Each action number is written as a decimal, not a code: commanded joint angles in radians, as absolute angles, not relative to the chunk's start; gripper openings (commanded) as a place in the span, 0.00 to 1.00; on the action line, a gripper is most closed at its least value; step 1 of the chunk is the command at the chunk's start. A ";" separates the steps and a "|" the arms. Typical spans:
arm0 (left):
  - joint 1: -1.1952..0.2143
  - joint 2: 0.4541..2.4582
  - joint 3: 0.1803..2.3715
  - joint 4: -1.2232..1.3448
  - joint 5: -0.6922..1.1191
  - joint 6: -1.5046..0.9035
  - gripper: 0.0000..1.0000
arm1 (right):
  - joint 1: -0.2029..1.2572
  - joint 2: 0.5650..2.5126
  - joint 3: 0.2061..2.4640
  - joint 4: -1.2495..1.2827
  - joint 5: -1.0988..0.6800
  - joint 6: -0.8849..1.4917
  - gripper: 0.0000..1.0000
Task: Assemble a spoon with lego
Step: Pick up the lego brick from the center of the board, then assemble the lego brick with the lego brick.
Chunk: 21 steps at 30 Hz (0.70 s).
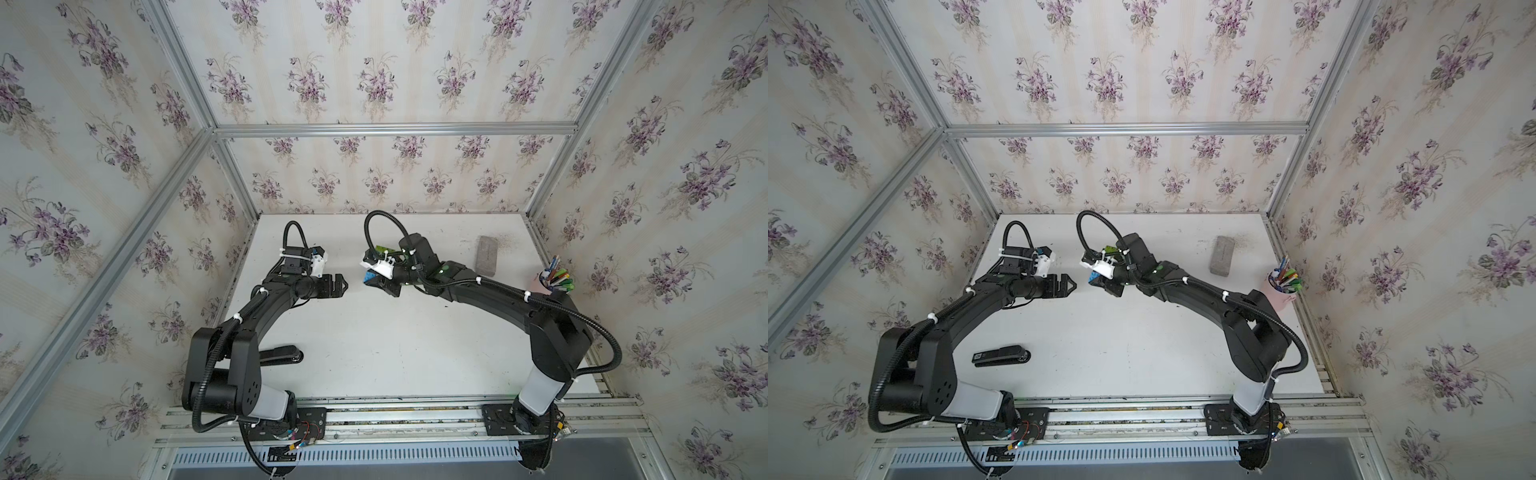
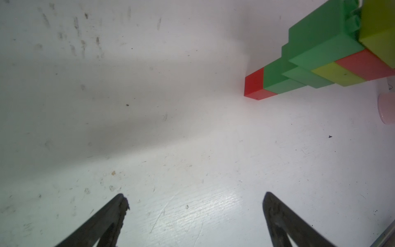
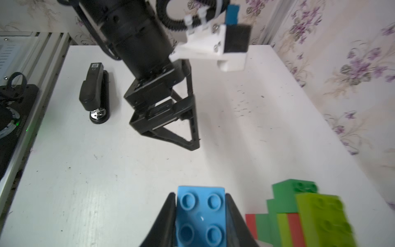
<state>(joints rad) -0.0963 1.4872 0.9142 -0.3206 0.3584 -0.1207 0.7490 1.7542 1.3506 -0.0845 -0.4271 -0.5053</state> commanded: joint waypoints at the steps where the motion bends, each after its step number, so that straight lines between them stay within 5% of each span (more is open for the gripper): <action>1: -0.132 1.519 0.927 -0.228 0.424 -0.099 0.99 | 0.696 1.774 1.451 -0.238 -0.403 -0.566 0.19; 21: -0.258 1.570 0.930 -0.030 0.462 0.063 0.99 | 0.630 2.126 2.071 -0.679 -0.350 -0.696 0.18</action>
<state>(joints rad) -0.2588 1.5684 0.9222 -0.0555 0.4404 0.0433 0.6331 2.1075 2.0510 -0.6052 -0.3481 -0.6506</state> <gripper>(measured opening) 0.993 0.301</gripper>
